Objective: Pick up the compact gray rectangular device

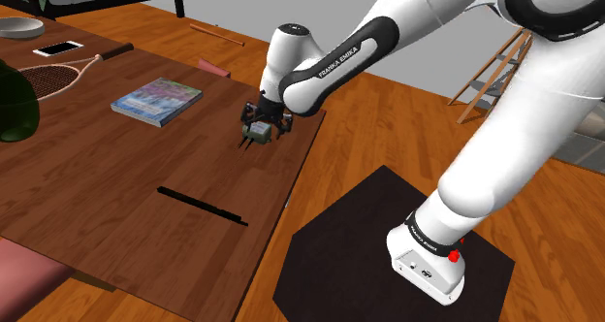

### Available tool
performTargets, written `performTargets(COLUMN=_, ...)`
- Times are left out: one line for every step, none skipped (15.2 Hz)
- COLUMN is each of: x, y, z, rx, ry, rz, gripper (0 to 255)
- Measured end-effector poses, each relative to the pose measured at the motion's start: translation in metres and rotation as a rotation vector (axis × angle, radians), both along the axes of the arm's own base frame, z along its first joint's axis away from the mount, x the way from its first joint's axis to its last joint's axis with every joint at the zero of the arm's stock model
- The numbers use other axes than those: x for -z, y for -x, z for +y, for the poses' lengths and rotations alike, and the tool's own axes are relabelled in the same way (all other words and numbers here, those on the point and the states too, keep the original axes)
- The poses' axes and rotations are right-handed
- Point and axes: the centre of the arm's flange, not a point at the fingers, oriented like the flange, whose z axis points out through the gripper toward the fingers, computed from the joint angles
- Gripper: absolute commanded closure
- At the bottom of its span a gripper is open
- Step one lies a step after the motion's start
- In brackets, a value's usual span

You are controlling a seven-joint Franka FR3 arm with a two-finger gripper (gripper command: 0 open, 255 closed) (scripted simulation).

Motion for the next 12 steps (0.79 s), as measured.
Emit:
performTargets(x=0.009, y=-0.008, z=0.002, rx=0.026, ry=-0.007, rz=-0.001, gripper=0)
performTargets(x=0.022, y=-0.014, z=0.006, rx=0.05, ry=-0.015, rz=-0.001, gripper=0)
performTargets(x=0.032, y=-0.022, z=0.008, rx=0.076, ry=-0.022, rz=-0.001, gripper=0)
performTargets(x=0.038, y=-0.032, z=0.007, rx=0.102, ry=-0.03, rz=-0.001, gripper=0)
performTargets(x=0.048, y=-0.039, z=0.008, rx=0.127, ry=-0.037, rz=-0.002, gripper=0)
performTargets(x=0.059, y=-0.047, z=0.013, rx=0.152, ry=-0.044, rz=-0.003, gripper=0)
performTargets(x=0.07, y=-0.052, z=0.015, rx=0.178, ry=-0.052, rz=-0.002, gripper=0)
performTargets(x=0.08, y=-0.062, z=0.013, rx=0.204, ry=-0.059, rz=-0.002, gripper=0)
performTargets(x=0.089, y=-0.066, z=0.014, rx=0.223, ry=-0.063, rz=-0.003, gripper=0)
performTargets(x=0.096, y=-0.07, z=0.016, rx=0.233, ry=-0.066, rz=-0.002, gripper=0)
performTargets(x=0.102, y=-0.072, z=0.016, rx=0.238, ry=-0.067, rz=-0.003, gripper=0)
performTargets(x=0.107, y=-0.073, z=0.016, rx=0.241, ry=-0.068, rz=-0.003, gripper=0)
